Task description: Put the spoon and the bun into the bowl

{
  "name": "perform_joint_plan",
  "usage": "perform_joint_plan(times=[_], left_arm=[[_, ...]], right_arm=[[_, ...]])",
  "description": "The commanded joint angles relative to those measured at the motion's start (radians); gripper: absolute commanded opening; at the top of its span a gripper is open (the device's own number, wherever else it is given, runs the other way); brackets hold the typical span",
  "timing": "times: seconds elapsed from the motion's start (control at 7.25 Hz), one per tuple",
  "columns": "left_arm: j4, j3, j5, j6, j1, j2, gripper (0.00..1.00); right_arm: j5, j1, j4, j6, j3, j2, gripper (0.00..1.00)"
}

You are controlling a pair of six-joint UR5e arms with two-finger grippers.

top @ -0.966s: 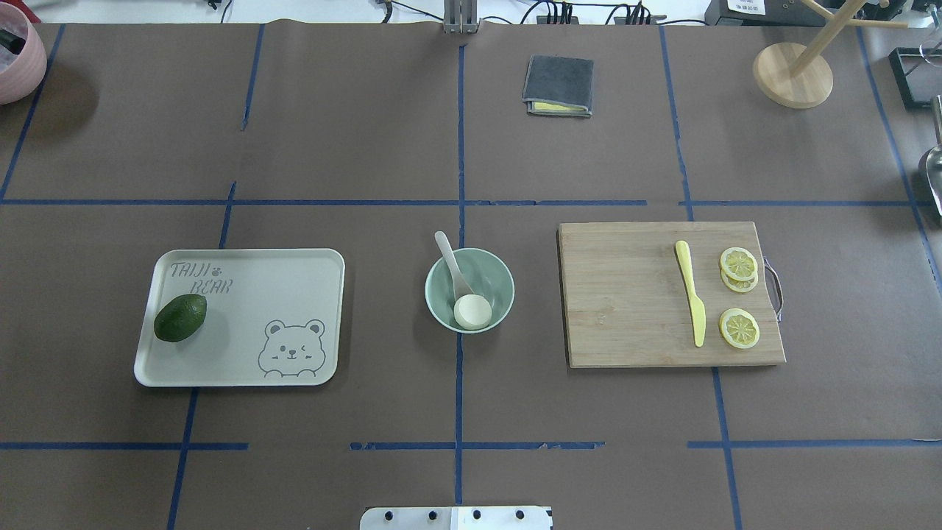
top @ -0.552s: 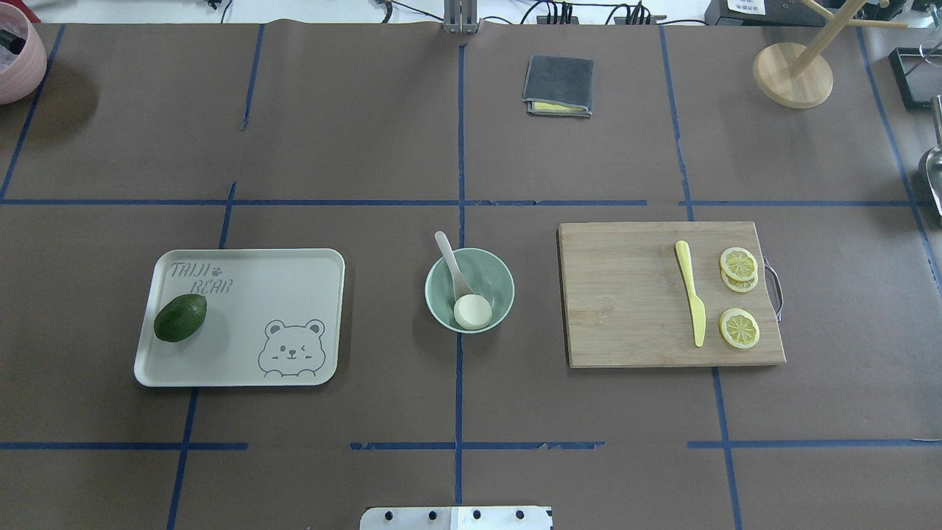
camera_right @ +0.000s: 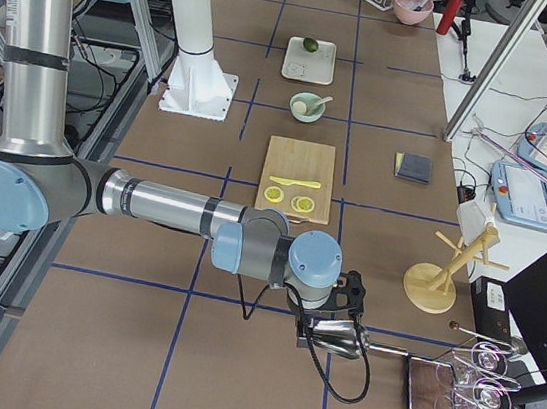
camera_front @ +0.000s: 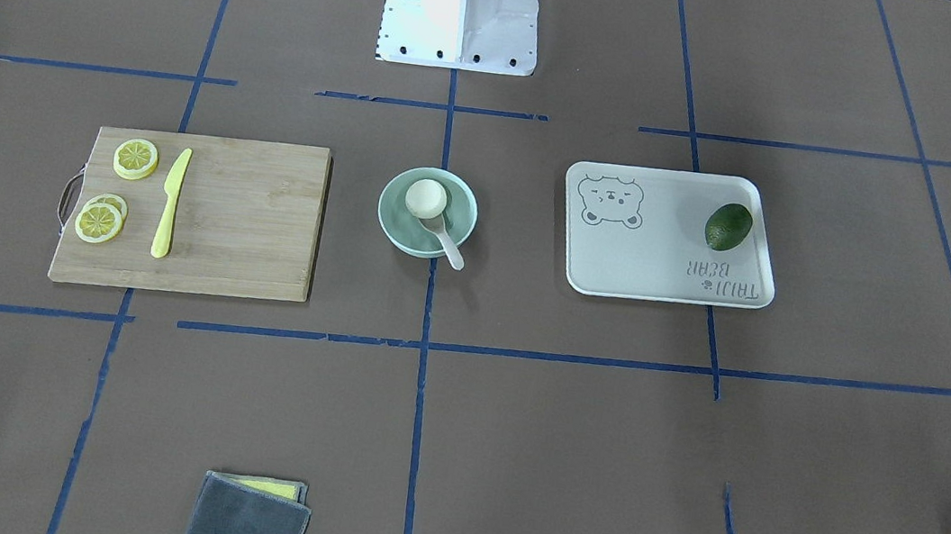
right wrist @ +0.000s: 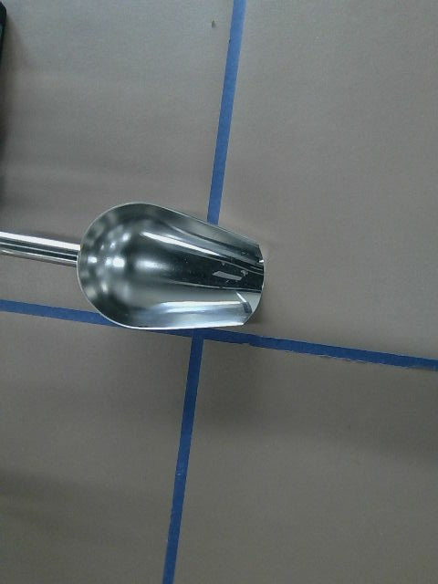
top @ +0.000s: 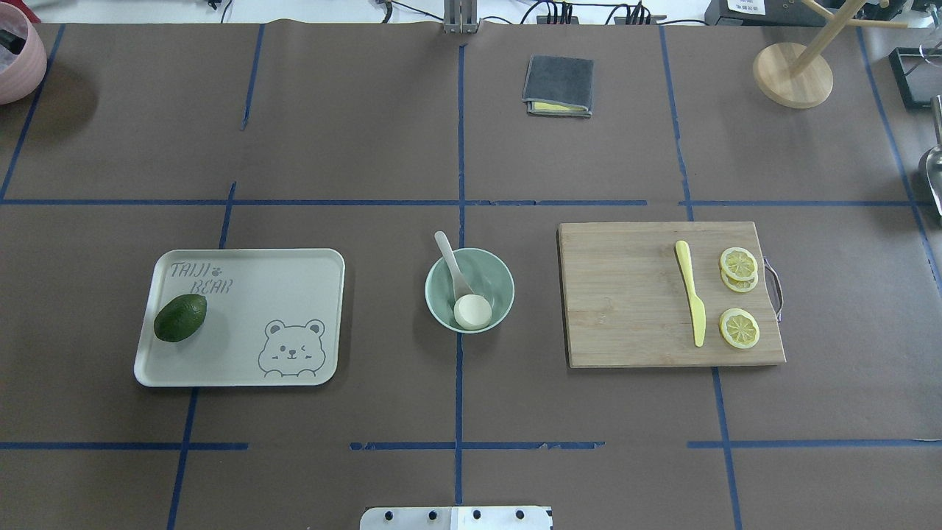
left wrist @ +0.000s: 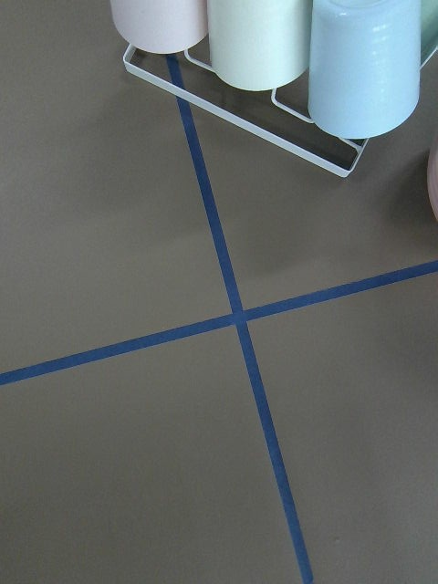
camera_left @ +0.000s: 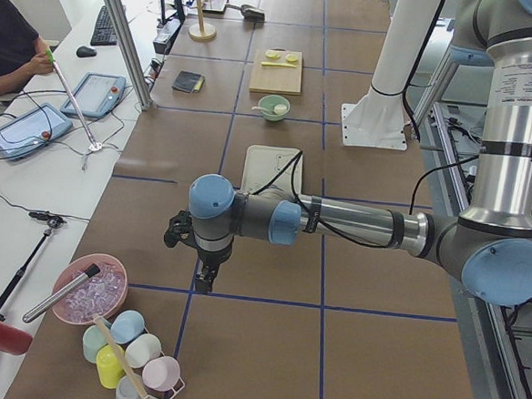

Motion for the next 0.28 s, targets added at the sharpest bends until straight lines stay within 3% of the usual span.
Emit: perform_joint_plan(times=[0.0,0.14], left_arm=[[0.002,-0.001,-0.001,0.000,0.000,-0.001,1.00],[0.000,-0.001,-0.001,0.000,0.000,-0.001,1.00]], right_arm=[[0.000,0.000,0.000,0.000,0.003,0.004,1.00],[0.000,0.000,0.000,0.002,0.004,0.004,1.00]])
